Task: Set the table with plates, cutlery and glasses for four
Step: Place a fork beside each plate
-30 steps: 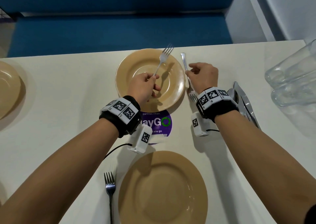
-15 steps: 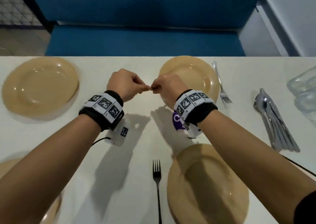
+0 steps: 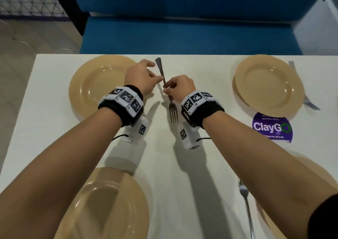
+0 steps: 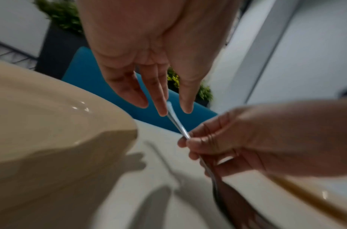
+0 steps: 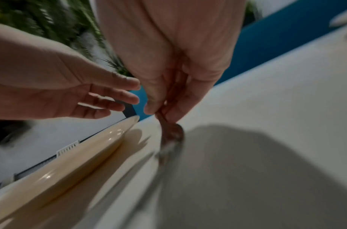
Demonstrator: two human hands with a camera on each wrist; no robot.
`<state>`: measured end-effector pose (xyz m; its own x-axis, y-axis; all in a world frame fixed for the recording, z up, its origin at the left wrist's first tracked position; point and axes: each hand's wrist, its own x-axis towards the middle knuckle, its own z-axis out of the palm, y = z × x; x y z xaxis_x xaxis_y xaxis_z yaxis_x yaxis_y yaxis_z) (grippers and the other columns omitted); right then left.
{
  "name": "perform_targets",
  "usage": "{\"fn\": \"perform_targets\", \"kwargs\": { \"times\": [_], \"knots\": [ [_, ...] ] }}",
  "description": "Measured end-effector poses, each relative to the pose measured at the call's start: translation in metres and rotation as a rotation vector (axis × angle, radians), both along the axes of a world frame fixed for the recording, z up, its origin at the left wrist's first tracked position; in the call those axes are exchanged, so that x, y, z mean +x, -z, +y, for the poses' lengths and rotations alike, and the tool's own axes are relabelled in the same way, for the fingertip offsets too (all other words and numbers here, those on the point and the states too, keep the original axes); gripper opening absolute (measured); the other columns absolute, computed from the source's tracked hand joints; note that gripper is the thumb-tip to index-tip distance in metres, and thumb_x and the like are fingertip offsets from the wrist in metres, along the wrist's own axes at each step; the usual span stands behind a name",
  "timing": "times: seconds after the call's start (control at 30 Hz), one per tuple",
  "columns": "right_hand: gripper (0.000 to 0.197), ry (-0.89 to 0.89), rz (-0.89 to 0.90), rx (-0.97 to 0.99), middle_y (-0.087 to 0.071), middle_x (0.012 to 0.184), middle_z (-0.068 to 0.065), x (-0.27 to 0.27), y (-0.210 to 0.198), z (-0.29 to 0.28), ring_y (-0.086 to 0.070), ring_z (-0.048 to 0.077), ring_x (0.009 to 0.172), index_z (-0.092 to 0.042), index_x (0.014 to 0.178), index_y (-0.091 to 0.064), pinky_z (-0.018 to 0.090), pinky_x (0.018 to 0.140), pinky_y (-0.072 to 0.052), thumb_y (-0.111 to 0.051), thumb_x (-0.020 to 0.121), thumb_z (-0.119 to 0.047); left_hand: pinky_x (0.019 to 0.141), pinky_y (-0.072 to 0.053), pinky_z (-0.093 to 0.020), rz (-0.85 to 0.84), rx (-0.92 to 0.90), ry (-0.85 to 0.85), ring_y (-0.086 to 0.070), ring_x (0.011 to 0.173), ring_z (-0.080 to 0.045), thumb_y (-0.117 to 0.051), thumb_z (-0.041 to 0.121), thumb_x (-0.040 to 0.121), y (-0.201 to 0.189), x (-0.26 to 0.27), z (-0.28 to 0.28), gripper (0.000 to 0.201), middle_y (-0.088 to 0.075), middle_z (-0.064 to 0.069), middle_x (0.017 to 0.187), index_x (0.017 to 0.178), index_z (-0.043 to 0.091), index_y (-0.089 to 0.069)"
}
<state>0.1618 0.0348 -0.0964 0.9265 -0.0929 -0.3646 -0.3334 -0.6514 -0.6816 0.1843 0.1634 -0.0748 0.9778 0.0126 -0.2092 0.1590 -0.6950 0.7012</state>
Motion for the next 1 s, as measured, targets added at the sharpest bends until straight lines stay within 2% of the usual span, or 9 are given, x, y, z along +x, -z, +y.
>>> {"fn": "perform_targets", "kwargs": {
  "times": [0.07, 0.1, 0.17, 0.27, 0.37, 0.57, 0.77, 0.87, 1.0],
  "knots": [
    [0.017, 0.039, 0.041, 0.023, -0.067, 0.085, 0.010, 0.005, 0.009, 0.013, -0.060, 0.016, 0.056, -0.010, 0.100, -0.070, 0.012, 0.050, -0.049, -0.066, 0.084, -0.011, 0.081, -0.046, -0.026, -0.019, 0.204, 0.134, -0.054, 0.106, -0.018, -0.065, 0.037, 0.086, 0.011, 0.002, 0.004, 0.042, -0.068, 0.004, 0.107, 0.125, 0.025, -0.055],
    [0.019, 0.047, 0.048, 0.030, -0.067, 0.087, 0.010, 0.006, 0.012, 0.016, -0.060, 0.016, 0.059, -0.010, 0.102, -0.070, 0.010, 0.052, -0.048, -0.065, 0.084, -0.011, 0.091, -0.042, -0.033, -0.034, 0.328, 0.210, -0.048, 0.115, -0.022, -0.061, 0.040, 0.088, 0.014, 0.001, 0.004, 0.040, -0.068, 0.003, 0.111, 0.126, 0.028, -0.056],
    [0.021, 0.081, 0.040, 0.043, -0.071, 0.095, 0.012, 0.011, 0.018, 0.025, -0.064, 0.019, 0.072, -0.012, 0.105, -0.071, 0.021, 0.072, -0.054, -0.064, 0.085, -0.011, 0.098, -0.032, -0.042, -0.036, 0.522, 0.331, -0.039, 0.122, -0.026, -0.052, 0.039, 0.093, 0.019, 0.004, 0.003, 0.034, -0.066, 0.003, 0.117, 0.126, 0.031, -0.057],
    [0.021, 0.153, 0.026, 0.038, -0.071, 0.097, 0.013, 0.013, 0.023, 0.030, -0.069, 0.027, 0.084, -0.012, 0.103, -0.071, 0.037, 0.082, -0.057, -0.062, 0.085, -0.007, 0.098, -0.028, -0.046, 0.000, 0.688, 0.466, -0.037, 0.118, -0.026, -0.045, 0.026, 0.094, 0.027, 0.007, -0.001, 0.028, -0.067, 0.003, 0.106, 0.112, 0.032, -0.066],
    [0.023, 0.142, 0.029, 0.005, -0.071, 0.095, 0.013, 0.010, 0.025, 0.027, -0.069, 0.028, 0.085, -0.011, 0.102, -0.071, 0.037, 0.082, -0.057, -0.064, 0.081, -0.004, 0.086, -0.027, -0.040, -0.020, 0.798, 0.501, -0.038, 0.114, -0.023, -0.048, 0.024, 0.092, 0.031, 0.006, -0.005, 0.022, -0.067, 0.006, 0.095, 0.098, 0.029, -0.069],
    [0.016, 0.166, 0.008, 0.008, -0.072, 0.093, 0.013, 0.008, 0.027, 0.031, -0.068, 0.028, 0.086, -0.007, 0.093, -0.074, 0.037, 0.082, -0.056, -0.064, 0.081, -0.005, 0.078, -0.022, -0.037, -0.083, 0.852, 0.468, -0.039, 0.111, -0.021, -0.049, 0.022, 0.094, 0.031, 0.012, -0.006, 0.021, -0.067, 0.005, 0.089, 0.091, 0.024, -0.069],
    [0.019, 0.182, -0.027, 0.039, -0.072, 0.095, 0.012, 0.017, 0.028, 0.040, -0.068, 0.026, 0.086, -0.008, 0.099, -0.072, 0.031, 0.081, -0.055, -0.064, 0.082, -0.006, 0.081, -0.024, -0.039, -0.074, 0.864, 0.434, -0.038, 0.111, -0.022, -0.053, 0.018, 0.089, 0.030, 0.026, 0.000, 0.019, -0.066, 0.007, 0.088, 0.092, 0.025, -0.070],
    [0.023, 0.181, -0.040, 0.032, -0.072, 0.099, 0.011, 0.020, 0.028, 0.041, -0.067, 0.025, 0.090, -0.009, 0.103, -0.072, 0.027, 0.081, -0.053, -0.060, 0.084, -0.007, 0.090, -0.028, -0.041, -0.069, 0.839, 0.425, -0.039, 0.113, -0.021, -0.054, 0.017, 0.087, 0.030, 0.029, 0.002, 0.019, -0.066, 0.008, 0.089, 0.092, 0.026, -0.070],
    [0.024, 0.177, -0.042, 0.033, -0.072, 0.097, 0.012, 0.019, 0.027, 0.041, -0.067, 0.025, 0.089, -0.009, 0.102, -0.072, 0.030, 0.084, -0.054, -0.059, 0.083, -0.007, 0.090, -0.027, -0.041, -0.067, 0.772, 0.409, -0.038, 0.115, -0.021, -0.053, 0.020, 0.087, 0.029, 0.025, 0.003, 0.020, -0.066, 0.008, 0.095, 0.098, 0.027, -0.069]
  ]
}}
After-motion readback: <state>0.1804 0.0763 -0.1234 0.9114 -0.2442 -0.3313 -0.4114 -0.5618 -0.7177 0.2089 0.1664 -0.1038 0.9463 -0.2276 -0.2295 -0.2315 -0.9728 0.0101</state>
